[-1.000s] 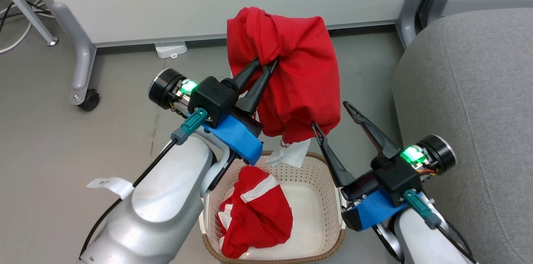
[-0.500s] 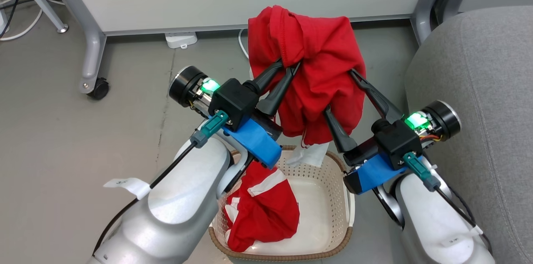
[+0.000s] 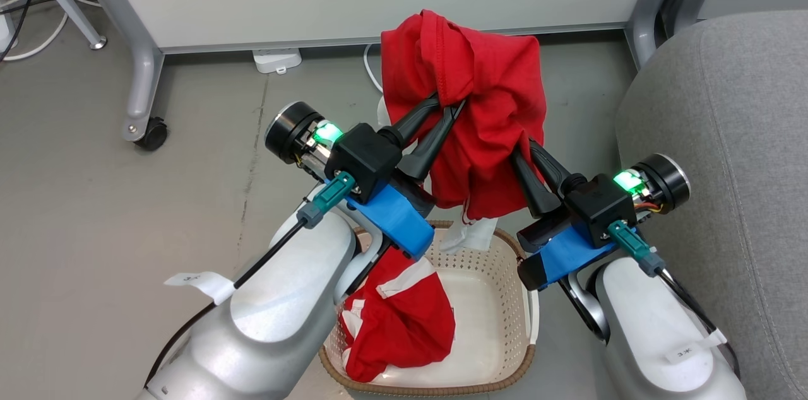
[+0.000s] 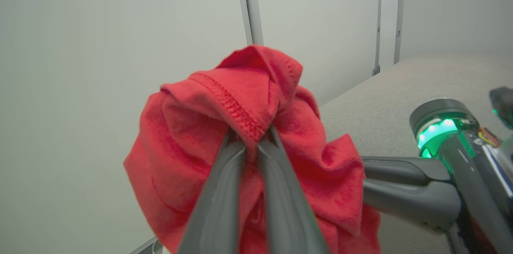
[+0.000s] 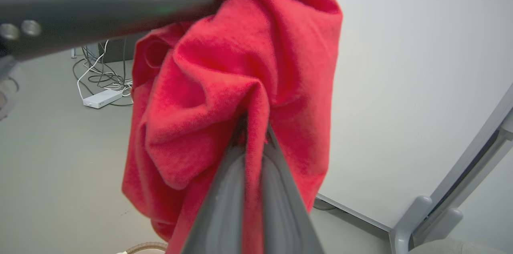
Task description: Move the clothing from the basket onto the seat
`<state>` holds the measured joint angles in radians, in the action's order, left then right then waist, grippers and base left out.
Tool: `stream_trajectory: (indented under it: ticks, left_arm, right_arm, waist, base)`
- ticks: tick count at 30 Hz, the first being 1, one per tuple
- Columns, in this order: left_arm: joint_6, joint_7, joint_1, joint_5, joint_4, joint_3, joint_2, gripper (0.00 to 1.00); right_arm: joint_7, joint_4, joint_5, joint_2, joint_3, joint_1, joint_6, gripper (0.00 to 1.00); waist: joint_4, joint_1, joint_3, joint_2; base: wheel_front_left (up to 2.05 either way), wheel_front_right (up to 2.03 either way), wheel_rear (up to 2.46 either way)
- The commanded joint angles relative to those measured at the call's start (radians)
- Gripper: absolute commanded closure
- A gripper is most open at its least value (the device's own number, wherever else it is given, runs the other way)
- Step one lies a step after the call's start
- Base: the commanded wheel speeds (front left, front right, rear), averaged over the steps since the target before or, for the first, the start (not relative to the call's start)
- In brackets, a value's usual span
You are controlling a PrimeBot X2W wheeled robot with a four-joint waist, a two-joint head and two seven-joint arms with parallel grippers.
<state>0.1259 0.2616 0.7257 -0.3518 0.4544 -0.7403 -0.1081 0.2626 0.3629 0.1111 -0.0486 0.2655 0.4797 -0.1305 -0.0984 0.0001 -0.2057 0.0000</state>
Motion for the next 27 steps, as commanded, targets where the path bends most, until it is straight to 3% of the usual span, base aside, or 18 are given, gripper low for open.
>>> stream_trajectory:
  ticks: [1,19,20,21,22,27]
  left_arm:
    - [0.007,0.005,0.013,-0.003,-0.004,0.0,0.0,1.0]
    - [0.007,0.005,-0.005,-0.008,-0.001,-0.008,-0.003,1.0]
    - [0.007,0.005,-0.005,-0.009,-0.002,-0.006,-0.002,0.78]
    - [0.007,0.005,-0.006,-0.009,-0.003,-0.005,-0.002,0.25]
    - [0.006,0.005,-0.007,-0.008,-0.004,-0.002,-0.001,0.0]
    - [0.004,0.005,-0.01,0.006,-0.013,0.008,-0.002,0.0]
  right_arm:
    - [0.003,0.002,-0.005,-0.003,0.002,0.011,0.0,1.0]
    - [0.003,0.002,-0.042,-0.003,0.007,-0.013,0.0,1.0]
    - [0.003,0.0,-0.045,-0.003,0.008,-0.013,0.0,1.0]
    - [0.003,-0.001,-0.046,-0.003,0.008,-0.013,0.0,1.0]
    - [0.003,-0.002,-0.046,-0.003,0.007,-0.014,0.0,1.0]
    - [0.003,-0.008,-0.054,-0.003,0.006,-0.014,0.0,1.0]
  waist:
    - [0.001,-0.0001,0.001,0.0]
    - [0.003,-0.0001,0.013,0.0]
    - [0.002,-0.0001,0.014,0.0]
    - [0.002,-0.0001,0.013,0.0]
    - [0.001,-0.0001,0.013,0.0]
    - [0.0,-0.0001,0.012,0.0]
  base:
    - [0.0,0.0,0.0]
    - [0.0,0.0,0.0]
    - [0.0,0.0,0.0]
    - [0.0,0.0,0.0]
    - [0.0,0.0,0.0]
    - [0.0,0.0,0.0]
